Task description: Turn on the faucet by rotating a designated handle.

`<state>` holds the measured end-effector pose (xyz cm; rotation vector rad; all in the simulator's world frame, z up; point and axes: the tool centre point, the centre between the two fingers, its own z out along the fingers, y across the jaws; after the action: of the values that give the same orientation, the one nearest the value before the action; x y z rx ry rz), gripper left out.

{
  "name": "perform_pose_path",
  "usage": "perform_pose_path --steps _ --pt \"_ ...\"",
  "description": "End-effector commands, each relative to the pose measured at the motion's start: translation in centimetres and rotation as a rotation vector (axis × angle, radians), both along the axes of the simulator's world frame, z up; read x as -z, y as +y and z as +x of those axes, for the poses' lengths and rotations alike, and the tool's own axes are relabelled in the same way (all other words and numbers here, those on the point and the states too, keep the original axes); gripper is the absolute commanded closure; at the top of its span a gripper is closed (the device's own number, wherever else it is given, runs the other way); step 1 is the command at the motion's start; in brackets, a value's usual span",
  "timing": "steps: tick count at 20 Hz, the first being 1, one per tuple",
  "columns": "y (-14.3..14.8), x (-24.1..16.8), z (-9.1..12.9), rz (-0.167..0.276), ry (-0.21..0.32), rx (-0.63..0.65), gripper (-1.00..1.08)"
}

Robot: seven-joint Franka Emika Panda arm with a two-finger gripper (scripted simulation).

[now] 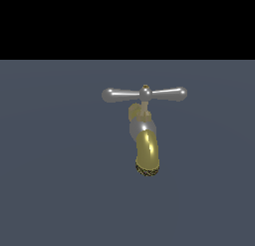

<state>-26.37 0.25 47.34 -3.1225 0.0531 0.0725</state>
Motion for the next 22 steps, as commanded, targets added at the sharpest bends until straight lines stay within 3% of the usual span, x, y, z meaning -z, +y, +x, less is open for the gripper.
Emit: perform_pose_path --steps 1,12,22 --pt "0.0 0.0 0.0 0.000 0.000 0.000 1.08" --pt "1.1 1.3 0.8 -0.002 -0.001 0.068 1.08" --pt "3.8 4.9 3.3 -0.007 -0.003 0.251 1.08"
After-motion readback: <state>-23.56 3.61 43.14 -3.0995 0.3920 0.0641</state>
